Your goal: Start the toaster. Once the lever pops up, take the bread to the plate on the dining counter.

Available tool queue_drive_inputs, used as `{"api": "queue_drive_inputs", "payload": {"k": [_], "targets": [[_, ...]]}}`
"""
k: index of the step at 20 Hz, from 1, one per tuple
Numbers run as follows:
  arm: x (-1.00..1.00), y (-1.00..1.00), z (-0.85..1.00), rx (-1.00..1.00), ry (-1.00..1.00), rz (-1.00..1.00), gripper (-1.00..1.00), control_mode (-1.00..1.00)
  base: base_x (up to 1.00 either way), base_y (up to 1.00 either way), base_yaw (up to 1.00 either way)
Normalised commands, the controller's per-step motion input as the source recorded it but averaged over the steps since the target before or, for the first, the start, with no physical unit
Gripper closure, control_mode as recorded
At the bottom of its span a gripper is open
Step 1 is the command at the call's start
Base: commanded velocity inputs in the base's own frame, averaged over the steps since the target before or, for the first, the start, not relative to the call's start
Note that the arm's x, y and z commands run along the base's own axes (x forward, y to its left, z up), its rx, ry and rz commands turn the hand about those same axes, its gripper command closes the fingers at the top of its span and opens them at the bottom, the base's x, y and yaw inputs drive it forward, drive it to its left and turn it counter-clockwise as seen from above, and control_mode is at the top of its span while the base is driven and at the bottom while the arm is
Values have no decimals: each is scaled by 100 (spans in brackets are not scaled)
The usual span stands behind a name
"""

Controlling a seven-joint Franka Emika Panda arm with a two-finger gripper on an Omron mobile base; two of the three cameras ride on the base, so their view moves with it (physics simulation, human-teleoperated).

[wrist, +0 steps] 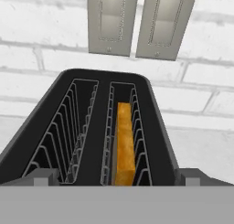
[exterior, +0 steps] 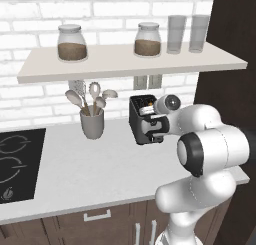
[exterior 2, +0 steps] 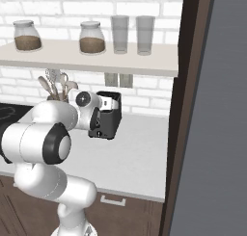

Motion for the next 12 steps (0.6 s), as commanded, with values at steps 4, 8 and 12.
{"api": "queue_drive_inputs", "payload": {"k": [4,8,12], "targets": [[0,0,0,0,0,0,-100,-100,0,0,0],[0,0,0,0,0,0,-100,-100,0,0,0],[0,0,0,0,0,0,-100,-100,0,0,0]]}}
